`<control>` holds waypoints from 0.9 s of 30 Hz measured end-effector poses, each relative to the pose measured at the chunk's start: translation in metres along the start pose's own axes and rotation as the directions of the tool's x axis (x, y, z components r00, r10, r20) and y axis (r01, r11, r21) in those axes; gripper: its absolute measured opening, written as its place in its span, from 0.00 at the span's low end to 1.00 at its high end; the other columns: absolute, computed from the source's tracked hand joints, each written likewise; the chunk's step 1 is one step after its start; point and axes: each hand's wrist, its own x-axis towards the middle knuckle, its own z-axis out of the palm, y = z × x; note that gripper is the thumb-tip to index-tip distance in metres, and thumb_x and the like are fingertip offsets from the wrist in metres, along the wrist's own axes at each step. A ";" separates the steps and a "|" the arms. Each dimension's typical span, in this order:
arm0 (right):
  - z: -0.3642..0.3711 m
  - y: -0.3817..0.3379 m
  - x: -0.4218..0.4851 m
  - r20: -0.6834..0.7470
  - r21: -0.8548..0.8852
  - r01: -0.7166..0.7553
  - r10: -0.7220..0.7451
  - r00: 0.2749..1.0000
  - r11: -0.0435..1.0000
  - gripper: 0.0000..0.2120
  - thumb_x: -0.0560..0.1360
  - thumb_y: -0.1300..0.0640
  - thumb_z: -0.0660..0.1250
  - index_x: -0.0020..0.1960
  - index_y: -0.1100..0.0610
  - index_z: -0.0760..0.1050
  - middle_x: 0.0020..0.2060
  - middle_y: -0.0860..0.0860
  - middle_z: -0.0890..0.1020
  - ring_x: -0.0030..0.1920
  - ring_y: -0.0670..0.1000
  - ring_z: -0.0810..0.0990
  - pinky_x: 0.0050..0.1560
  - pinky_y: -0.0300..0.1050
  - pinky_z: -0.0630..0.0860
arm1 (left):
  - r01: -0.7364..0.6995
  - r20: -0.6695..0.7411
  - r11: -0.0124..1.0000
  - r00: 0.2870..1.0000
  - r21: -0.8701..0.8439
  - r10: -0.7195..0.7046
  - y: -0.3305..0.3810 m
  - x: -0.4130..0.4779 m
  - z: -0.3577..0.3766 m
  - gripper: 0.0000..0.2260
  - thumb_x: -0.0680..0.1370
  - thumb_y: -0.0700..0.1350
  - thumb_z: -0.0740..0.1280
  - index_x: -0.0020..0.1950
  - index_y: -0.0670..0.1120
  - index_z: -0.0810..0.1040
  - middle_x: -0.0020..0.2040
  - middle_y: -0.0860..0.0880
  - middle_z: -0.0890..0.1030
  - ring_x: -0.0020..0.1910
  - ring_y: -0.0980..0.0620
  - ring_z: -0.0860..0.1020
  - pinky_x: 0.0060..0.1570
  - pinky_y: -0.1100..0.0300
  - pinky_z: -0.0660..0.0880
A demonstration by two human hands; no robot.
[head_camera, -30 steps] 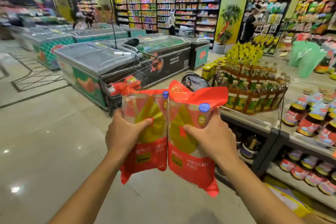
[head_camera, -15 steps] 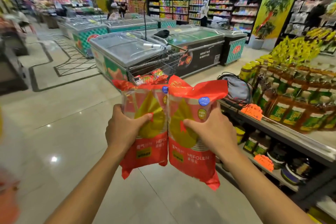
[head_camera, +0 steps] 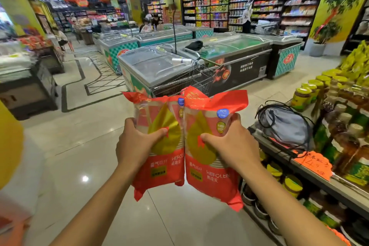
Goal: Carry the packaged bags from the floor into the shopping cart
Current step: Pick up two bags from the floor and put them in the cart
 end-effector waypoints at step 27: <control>0.144 -0.074 0.355 0.059 -0.082 0.044 -0.040 0.997 0.996 0.33 0.67 0.33 0.76 0.61 0.44 0.63 0.51 0.41 0.79 0.52 0.52 0.84 0.53 0.50 0.81 | 0.074 0.017 0.993 0.997 -0.097 -0.073 -0.019 0.361 0.123 0.35 0.69 0.61 0.79 0.68 0.47 0.70 0.61 0.47 0.79 0.49 0.50 0.76 0.42 0.56 0.70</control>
